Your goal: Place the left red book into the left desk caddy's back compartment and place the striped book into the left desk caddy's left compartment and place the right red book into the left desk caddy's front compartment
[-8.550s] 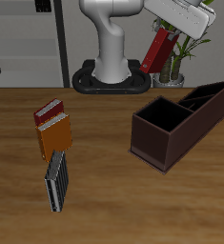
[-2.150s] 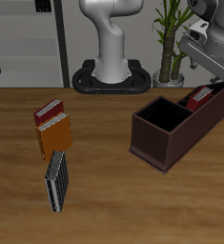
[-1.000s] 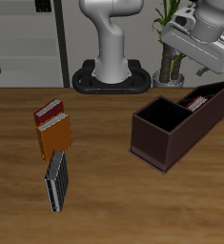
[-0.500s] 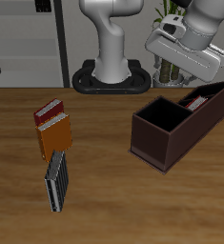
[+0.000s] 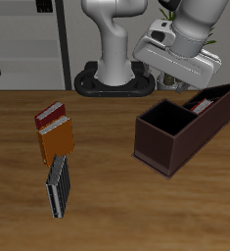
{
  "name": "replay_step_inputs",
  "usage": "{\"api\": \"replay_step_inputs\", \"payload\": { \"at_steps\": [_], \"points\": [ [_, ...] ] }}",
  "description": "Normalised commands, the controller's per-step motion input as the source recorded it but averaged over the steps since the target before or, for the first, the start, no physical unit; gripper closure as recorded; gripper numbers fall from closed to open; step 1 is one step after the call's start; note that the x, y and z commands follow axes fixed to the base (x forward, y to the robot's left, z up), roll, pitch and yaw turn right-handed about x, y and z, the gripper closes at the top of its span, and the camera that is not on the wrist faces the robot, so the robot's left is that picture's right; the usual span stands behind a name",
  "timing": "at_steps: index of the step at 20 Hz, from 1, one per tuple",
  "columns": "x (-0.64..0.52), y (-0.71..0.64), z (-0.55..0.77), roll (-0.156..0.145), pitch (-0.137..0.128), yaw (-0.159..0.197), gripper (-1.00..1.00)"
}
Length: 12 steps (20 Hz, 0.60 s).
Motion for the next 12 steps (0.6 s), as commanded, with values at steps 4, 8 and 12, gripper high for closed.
{"api": "replay_step_inputs", "payload": {
  "at_steps": [4,8,12],
  "points": [
    [0.03,-0.19,0.06,0.282,-0.014,0.033,-1.00],
    [0.02,-0.45,0.12,0.180,-0.023,0.015,-1.00],
    [0.07,-0.56,0.07,0.077,-0.031,0.106,-1.00]
  ]
}}
